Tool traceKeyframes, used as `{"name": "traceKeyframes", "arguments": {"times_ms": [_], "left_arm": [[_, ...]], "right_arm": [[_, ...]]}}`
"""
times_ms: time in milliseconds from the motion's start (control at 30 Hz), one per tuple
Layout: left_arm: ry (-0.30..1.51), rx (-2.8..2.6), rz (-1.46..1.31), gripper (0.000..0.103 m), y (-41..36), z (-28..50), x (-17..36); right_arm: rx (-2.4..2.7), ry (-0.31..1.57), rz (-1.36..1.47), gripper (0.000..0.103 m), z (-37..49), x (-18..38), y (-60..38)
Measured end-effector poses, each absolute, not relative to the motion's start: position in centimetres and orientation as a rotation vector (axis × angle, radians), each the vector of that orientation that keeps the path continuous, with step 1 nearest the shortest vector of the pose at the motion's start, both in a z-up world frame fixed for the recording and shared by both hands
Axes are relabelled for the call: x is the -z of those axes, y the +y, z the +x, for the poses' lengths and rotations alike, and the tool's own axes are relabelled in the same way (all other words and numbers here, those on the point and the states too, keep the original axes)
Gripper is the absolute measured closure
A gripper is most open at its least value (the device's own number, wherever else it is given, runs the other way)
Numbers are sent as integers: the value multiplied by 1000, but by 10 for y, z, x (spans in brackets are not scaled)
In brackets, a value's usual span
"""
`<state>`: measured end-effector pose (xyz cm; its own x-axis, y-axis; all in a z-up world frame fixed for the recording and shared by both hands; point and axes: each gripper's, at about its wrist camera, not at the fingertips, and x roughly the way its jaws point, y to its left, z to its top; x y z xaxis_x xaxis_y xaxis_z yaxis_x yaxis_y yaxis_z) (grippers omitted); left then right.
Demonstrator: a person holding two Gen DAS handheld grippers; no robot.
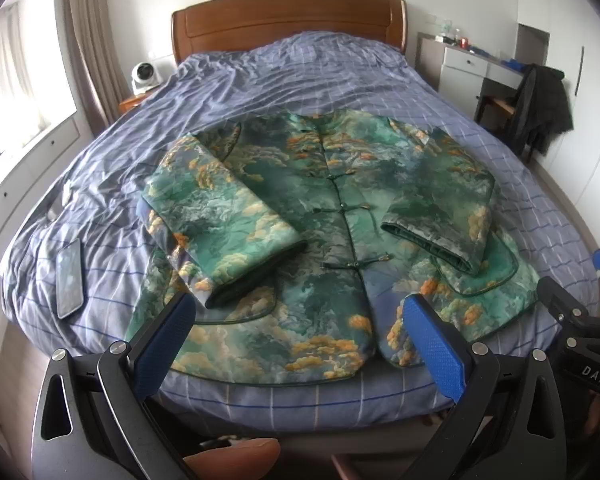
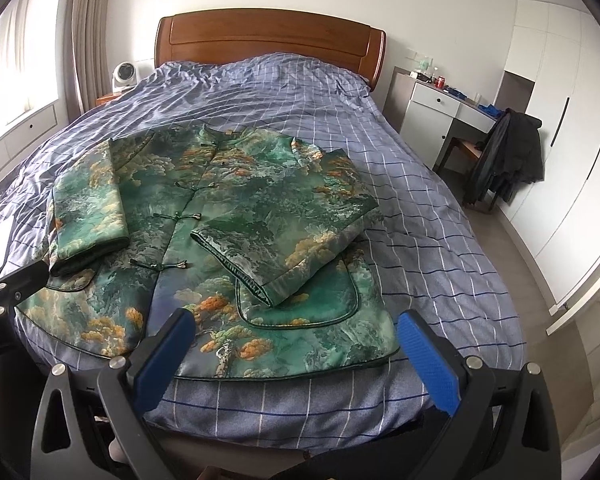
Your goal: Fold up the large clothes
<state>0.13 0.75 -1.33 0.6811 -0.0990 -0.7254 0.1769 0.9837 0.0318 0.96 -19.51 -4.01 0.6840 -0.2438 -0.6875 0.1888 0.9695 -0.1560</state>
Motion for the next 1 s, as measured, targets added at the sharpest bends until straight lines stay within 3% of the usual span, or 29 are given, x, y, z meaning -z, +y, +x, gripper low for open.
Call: {"name": "traceKeyframes", "arguments": {"times_ms": [1000], "left_arm": [[810,146,109,0,9,4,16]], "right_arm": [[241,783,-76,0,12,40,-195]]}}
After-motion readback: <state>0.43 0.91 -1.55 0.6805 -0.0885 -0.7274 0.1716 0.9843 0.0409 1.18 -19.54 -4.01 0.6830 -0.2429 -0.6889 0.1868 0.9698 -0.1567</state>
